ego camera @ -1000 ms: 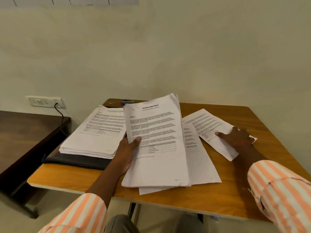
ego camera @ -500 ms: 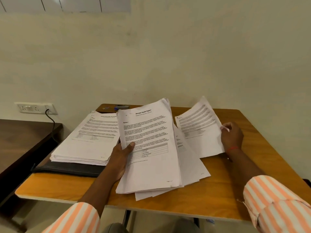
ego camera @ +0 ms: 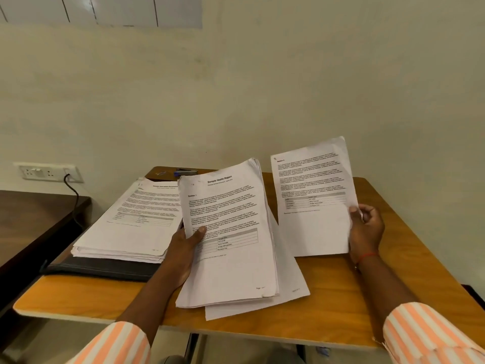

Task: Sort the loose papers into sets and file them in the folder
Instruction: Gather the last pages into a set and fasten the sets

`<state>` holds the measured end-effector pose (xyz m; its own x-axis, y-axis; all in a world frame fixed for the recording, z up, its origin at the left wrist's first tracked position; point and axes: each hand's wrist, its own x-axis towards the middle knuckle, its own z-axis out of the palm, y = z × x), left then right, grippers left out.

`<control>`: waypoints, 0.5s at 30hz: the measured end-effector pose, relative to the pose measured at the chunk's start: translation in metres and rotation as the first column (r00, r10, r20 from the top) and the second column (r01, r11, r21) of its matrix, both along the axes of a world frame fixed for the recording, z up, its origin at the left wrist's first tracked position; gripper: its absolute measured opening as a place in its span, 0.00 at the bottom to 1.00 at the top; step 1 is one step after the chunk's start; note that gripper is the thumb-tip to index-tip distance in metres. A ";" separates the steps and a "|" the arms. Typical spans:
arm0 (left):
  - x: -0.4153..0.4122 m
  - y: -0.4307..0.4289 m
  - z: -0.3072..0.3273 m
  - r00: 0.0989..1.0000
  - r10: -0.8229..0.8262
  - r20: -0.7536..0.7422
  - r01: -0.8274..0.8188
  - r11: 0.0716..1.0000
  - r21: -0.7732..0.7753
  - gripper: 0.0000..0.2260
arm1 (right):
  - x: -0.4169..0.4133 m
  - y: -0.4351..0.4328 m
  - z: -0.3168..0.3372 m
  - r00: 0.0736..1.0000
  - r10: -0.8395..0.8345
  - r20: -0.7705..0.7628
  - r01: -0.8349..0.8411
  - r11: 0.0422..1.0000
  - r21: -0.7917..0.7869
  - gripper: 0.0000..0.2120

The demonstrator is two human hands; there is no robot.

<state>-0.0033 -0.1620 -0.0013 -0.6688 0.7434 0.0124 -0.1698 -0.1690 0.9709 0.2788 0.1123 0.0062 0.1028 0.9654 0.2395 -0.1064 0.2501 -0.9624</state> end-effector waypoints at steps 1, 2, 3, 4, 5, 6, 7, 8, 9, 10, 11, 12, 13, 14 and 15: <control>-0.001 0.000 0.000 1.000 0.000 0.004 0.000 1.000 0.005 0.10 | -0.001 -0.002 -0.001 1.000 0.005 -0.008 -0.005 1.000 -0.001 0.06; -0.001 0.000 -0.001 1.000 0.001 0.006 -0.001 1.000 0.009 0.11 | -0.001 -0.003 -0.002 1.000 0.010 -0.014 -0.010 1.000 -0.003 0.06; -0.002 0.000 -0.002 1.000 0.003 0.012 -0.004 1.000 0.011 0.11 | -0.001 -0.004 -0.003 1.000 0.015 -0.018 -0.015 1.000 -0.006 0.06; -0.004 0.000 -0.003 1.000 0.006 0.015 -0.006 1.000 0.010 0.12 | -0.001 -0.005 -0.003 1.000 0.021 -0.021 -0.021 1.000 -0.008 0.06; -0.005 0.001 -0.004 1.000 0.003 0.014 -0.003 1.000 0.009 0.12 | -0.001 -0.005 -0.004 1.000 0.023 -0.018 -0.023 1.000 -0.007 0.07; -0.006 0.001 -0.005 1.000 -0.003 0.009 0.003 1.000 0.007 0.13 | -0.001 -0.005 -0.005 1.000 0.023 -0.016 -0.023 1.000 -0.007 0.08; -0.007 0.002 -0.006 1.000 -0.009 0.006 0.009 1.000 0.006 0.14 | -0.001 -0.005 -0.005 1.000 0.022 -0.012 -0.023 1.000 -0.006 0.08; -0.008 0.002 -0.007 1.000 -0.015 0.005 0.015 1.000 0.007 0.15 | -0.001 -0.005 -0.006 1.000 0.022 -0.001 -0.022 1.000 -0.006 0.08; -0.009 0.003 -0.008 1.000 -0.017 0.008 0.017 1.000 0.009 0.15 | -0.001 -0.004 -0.008 1.000 0.023 0.019 -0.023 1.000 -0.008 0.08; -0.010 0.003 -0.008 1.000 -0.016 0.013 0.016 1.000 0.013 0.16 | 0.000 -0.004 -0.008 0.998 0.027 0.062 -0.027 1.000 -0.011 0.07; -0.010 0.003 -0.009 1.000 -0.008 0.025 0.008 1.000 0.019 0.15 | 0.001 -0.003 -0.009 0.989 0.025 0.145 -0.023 1.000 -0.012 0.07; -0.010 0.004 -0.009 0.999 0.007 0.046 -0.009 1.000 0.029 0.14 | 0.002 -0.003 -0.009 0.955 -0.009 0.297 0.007 1.000 0.009 0.09; -0.010 0.003 -0.010 0.996 0.026 0.080 -0.030 0.999 0.042 0.12 | 0.001 -0.004 -0.009 0.874 -0.073 0.480 0.054 0.997 0.055 0.12; -0.009 0.004 -0.010 0.991 0.038 0.125 -0.045 0.998 0.054 0.11 | 0.000 -0.005 -0.009 0.761 -0.157 0.630 0.094 0.987 0.133 0.16; -0.009 0.003 -0.009 0.987 0.042 0.158 -0.052 0.997 0.059 0.11 | -0.005 -0.010 -0.006 0.683 -0.229 0.694 0.087 0.968 0.234 0.19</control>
<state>-0.0120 -0.1586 -0.0100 -0.7001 0.7123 -0.0495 -0.3094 -0.2401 0.9201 0.2743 0.1018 0.0000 -0.0199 0.8874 0.4605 0.6470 0.3626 -0.6708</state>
